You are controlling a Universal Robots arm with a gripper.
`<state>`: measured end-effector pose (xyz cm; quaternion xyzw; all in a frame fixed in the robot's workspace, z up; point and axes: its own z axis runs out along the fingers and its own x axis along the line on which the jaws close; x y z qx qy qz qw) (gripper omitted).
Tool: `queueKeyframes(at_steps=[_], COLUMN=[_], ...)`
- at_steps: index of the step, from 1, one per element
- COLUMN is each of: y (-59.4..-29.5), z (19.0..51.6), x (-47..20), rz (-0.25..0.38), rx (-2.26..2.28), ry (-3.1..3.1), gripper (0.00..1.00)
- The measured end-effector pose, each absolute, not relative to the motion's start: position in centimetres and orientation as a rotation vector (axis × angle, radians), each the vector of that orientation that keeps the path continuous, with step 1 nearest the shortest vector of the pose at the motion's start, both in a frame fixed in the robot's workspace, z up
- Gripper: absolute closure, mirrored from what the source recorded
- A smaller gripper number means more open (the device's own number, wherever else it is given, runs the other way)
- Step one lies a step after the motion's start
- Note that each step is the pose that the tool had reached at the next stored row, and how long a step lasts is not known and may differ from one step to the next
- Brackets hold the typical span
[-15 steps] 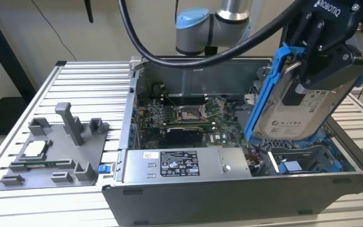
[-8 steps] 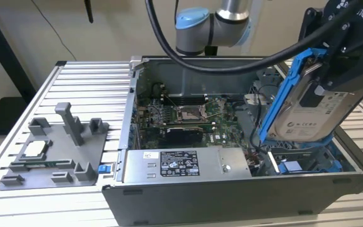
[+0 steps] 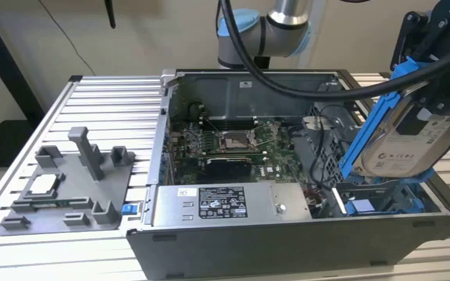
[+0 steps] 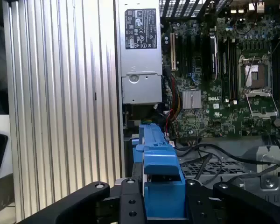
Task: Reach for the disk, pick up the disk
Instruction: 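Pick up the disk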
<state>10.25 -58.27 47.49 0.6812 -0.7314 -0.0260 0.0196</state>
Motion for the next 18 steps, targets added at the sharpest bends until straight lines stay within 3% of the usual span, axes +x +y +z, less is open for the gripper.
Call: queueKeyframes(at_steps=[18], y=[-58.8], z=[46.3], x=[12.1], rz=[-0.09], rx=[2.118], ry=[-2.273], gripper=[1.0])
